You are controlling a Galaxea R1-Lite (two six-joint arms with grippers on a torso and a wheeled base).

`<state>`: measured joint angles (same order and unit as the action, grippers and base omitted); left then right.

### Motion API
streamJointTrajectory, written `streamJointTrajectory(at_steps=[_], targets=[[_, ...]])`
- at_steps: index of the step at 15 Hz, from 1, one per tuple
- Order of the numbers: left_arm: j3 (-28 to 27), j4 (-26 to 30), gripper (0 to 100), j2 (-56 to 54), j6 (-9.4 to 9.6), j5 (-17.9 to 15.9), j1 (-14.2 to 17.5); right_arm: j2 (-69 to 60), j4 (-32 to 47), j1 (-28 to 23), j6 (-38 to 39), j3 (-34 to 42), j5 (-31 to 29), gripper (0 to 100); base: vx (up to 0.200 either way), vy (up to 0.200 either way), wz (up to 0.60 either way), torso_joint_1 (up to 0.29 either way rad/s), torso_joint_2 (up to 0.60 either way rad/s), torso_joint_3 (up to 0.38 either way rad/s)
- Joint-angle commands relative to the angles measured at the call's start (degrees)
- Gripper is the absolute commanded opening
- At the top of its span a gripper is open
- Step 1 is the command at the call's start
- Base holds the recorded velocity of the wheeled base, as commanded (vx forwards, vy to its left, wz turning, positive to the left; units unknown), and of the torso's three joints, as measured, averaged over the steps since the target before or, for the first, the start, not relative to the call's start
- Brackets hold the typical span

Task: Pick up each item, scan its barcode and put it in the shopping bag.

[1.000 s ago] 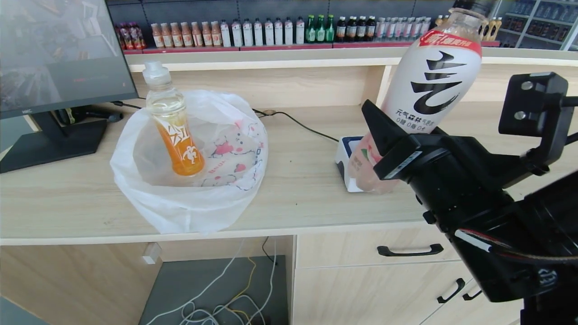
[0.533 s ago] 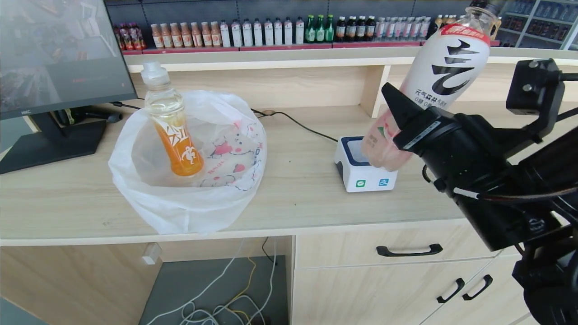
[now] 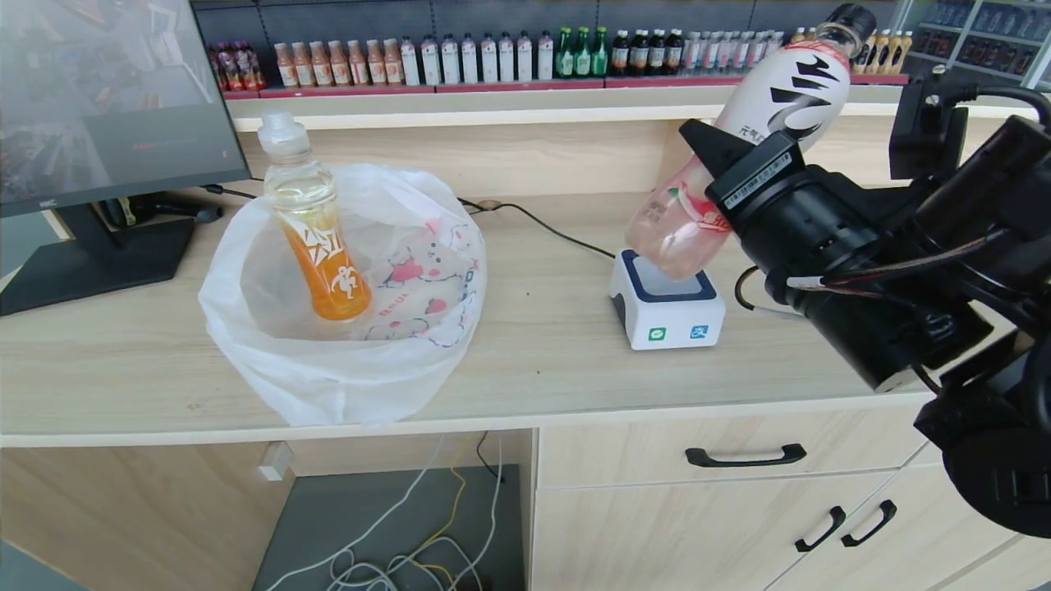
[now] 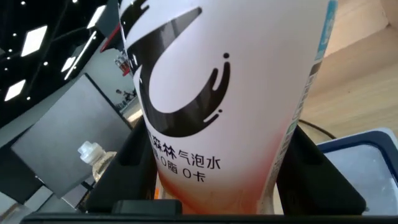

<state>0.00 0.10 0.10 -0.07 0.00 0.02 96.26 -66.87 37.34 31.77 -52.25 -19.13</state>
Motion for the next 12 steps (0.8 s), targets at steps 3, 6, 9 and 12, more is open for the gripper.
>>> streamJointTrajectory(at_steps=[3,6,9,12], targets=[[0.0,-0.01,100,-0.01,-0.01,0.0,0.06,3.06,3.41,0.01,5.67,-3.3,-2.58,0,0.0,0.0,0.0,0.0,0.0,0.0],[0.0,-0.01,100,-0.01,-0.01,0.0,-0.02,3.85,7.8,-0.51,13.76,-6.55,-3.72,0,0.0,0.0,0.0,0.0,0.0,0.0],[0.0,-0.01,100,-0.01,-0.01,0.0,0.06,4.03,16.33,-0.95,22.64,-12.79,-5.22,0,0.0,0.0,0.0,0.0,0.0,0.0],[0.0,-0.01,100,-0.01,-0.01,0.0,0.06,5.26,18.26,-1.04,25.18,-14.46,-5.22,0,0.0,0.0,0.0,0.0,0.0,0.0]])
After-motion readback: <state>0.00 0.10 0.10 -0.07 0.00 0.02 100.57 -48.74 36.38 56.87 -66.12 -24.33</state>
